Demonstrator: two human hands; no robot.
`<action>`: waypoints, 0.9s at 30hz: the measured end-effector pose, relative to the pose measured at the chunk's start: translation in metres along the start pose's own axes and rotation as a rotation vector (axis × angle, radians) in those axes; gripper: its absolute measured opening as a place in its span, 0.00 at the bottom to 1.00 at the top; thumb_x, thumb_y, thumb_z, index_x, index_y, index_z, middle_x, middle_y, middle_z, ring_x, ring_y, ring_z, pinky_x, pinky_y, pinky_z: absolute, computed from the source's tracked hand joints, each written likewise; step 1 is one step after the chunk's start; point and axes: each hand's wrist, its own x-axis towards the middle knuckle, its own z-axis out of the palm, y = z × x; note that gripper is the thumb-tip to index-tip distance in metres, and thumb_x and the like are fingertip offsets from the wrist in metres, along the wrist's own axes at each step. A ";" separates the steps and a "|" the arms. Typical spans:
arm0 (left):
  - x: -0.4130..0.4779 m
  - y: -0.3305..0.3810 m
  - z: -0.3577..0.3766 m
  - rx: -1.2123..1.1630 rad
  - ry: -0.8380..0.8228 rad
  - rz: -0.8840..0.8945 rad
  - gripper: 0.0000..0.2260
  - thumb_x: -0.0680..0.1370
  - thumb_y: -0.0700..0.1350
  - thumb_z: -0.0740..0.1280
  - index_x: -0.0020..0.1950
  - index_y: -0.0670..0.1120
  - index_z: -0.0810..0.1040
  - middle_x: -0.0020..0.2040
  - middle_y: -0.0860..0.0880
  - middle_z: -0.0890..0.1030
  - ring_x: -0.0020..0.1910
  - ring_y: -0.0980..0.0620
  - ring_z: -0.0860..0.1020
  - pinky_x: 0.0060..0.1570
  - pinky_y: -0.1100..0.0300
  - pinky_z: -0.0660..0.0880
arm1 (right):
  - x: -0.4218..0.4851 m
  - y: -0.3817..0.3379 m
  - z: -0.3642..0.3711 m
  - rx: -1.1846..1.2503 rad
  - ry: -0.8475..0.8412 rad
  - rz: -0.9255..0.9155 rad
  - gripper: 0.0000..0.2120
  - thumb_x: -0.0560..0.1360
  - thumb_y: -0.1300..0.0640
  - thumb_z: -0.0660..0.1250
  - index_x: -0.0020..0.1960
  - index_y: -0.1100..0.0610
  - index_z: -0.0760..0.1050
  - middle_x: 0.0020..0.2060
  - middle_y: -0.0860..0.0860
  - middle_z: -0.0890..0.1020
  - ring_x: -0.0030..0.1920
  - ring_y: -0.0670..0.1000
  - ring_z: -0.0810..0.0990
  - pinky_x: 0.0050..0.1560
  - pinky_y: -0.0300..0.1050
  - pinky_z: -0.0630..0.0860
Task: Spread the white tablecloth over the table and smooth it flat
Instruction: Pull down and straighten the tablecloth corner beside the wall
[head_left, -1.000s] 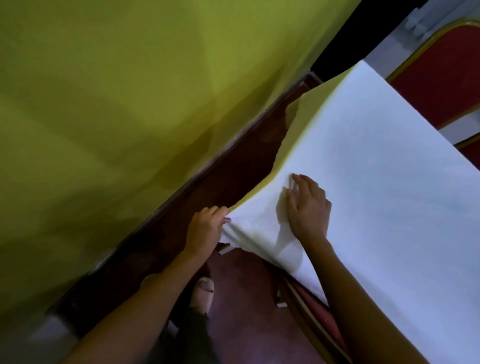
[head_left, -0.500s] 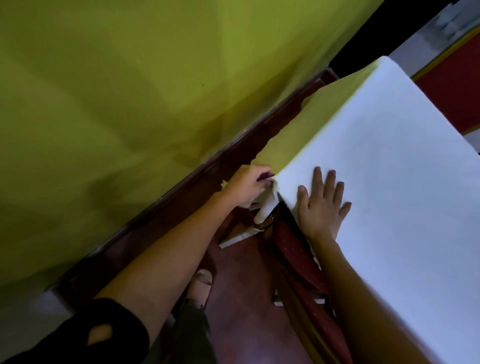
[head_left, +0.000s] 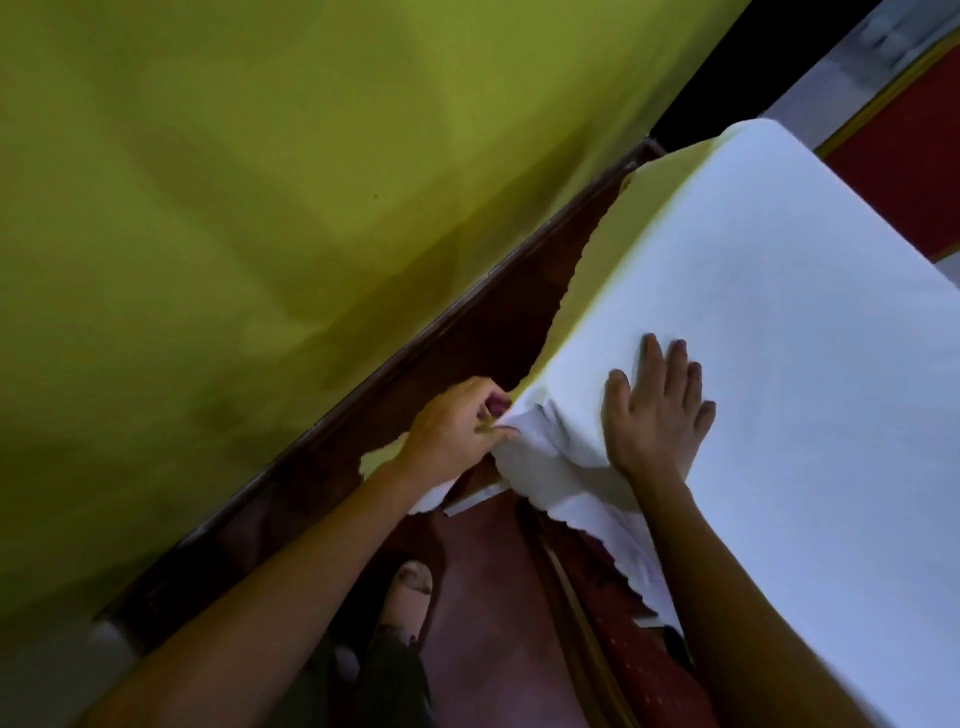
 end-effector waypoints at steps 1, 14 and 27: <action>0.005 -0.001 -0.003 -0.041 -0.018 -0.067 0.23 0.70 0.57 0.72 0.60 0.48 0.74 0.53 0.53 0.75 0.53 0.53 0.76 0.52 0.58 0.75 | 0.002 0.001 0.003 -0.025 -0.024 -0.001 0.30 0.77 0.40 0.44 0.77 0.45 0.49 0.79 0.51 0.50 0.78 0.56 0.48 0.74 0.63 0.49; 0.000 -0.014 0.012 0.314 0.118 0.100 0.15 0.74 0.51 0.63 0.35 0.42 0.77 0.27 0.47 0.75 0.24 0.50 0.74 0.23 0.58 0.69 | -0.016 -0.001 0.005 -0.082 -0.043 -0.024 0.29 0.77 0.40 0.42 0.77 0.45 0.47 0.79 0.50 0.48 0.78 0.56 0.47 0.74 0.64 0.49; -0.036 -0.065 -0.002 0.036 -0.184 -0.641 0.20 0.76 0.40 0.61 0.63 0.27 0.71 0.56 0.37 0.82 0.67 0.33 0.70 0.63 0.53 0.72 | -0.013 -0.001 0.009 -0.061 -0.010 -0.016 0.28 0.78 0.40 0.45 0.77 0.45 0.48 0.79 0.50 0.47 0.78 0.55 0.45 0.75 0.63 0.46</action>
